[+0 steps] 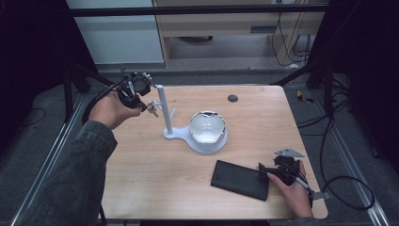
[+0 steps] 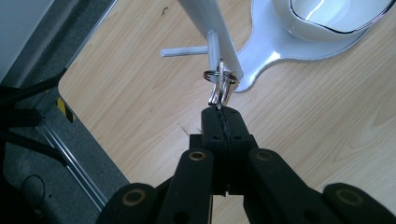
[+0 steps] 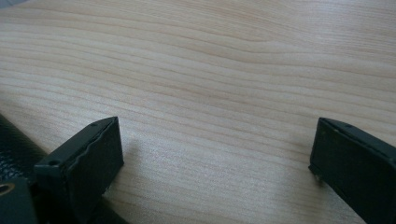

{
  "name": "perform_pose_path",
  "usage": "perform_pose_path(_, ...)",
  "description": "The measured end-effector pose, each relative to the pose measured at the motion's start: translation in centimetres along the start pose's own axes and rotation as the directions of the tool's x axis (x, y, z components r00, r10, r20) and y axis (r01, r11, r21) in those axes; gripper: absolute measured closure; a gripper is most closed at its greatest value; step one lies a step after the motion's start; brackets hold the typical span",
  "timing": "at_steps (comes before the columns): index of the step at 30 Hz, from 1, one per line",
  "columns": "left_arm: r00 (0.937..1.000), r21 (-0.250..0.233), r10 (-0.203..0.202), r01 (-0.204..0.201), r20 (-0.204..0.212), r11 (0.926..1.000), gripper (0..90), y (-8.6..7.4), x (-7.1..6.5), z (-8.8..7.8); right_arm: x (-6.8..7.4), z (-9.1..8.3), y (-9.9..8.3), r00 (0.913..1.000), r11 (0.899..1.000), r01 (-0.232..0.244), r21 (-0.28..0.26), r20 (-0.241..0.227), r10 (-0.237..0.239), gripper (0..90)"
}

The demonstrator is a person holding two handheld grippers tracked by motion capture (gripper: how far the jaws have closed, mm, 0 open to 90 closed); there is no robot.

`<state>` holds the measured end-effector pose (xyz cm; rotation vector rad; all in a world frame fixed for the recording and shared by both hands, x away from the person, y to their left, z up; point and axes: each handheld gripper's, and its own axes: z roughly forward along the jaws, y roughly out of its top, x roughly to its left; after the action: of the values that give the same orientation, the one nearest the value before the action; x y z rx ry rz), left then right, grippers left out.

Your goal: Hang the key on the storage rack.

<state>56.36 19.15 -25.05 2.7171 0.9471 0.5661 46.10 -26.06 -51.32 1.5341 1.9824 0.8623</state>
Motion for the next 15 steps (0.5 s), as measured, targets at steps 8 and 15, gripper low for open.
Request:
perform_pose_path(8,0.9999,-0.008,-0.011,0.011,-0.007,0.9999,89.9,0.18,0.12,0.13,0.0,0.0,0.0,1.0,1.0,0.0,0.0,0.0,0.0,2.7)
perform_pose_path(15,0.9997,-0.035,-0.024,0.024,-0.009,0.9991,88.3,0.25,0.43,0.28,0.0,0.0,0.0,1.0,1.0,0.0,0.0,0.0,0.0,2.7)
